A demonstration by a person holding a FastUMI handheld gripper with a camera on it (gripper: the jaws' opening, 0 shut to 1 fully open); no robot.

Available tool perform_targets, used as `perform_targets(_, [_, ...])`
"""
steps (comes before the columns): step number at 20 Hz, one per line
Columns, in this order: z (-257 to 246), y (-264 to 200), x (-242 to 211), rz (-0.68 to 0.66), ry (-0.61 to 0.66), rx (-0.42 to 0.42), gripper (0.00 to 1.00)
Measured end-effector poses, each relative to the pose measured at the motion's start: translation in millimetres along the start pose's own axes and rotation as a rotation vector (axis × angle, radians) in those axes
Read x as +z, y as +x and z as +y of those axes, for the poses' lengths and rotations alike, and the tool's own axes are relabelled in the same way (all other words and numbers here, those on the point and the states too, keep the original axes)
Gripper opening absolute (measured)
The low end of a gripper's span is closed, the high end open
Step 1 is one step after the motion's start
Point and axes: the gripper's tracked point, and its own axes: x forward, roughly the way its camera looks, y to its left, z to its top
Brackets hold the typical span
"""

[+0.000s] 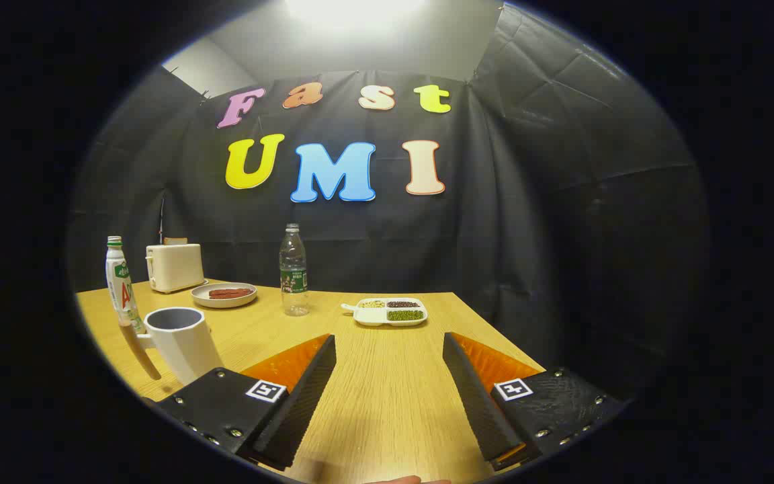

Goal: Take the bottle from table, then pour the juice into the cup, finally place the bottle on the coaster

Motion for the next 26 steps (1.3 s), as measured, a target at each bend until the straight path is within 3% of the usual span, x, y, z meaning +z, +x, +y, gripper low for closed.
perform_targets(2, [1,16,16,-0.043,-0.006,0.003,0.97])
perform_targets(6, [2,27,62,-0.111,0.068,-0.088,0.97])
perform_targets(10, [33,2,103,-0.131,0.02,-0.133,0.97])
perform_targets(14, [90,-28,143,-0.151,0.01,-0.113,0.97])
perform_targets(19, [190,-51,164,-0.178,0.081,0.009,0.97])
perform_targets(26, [334,-64,142,-0.157,0.067,0.256,0.97])
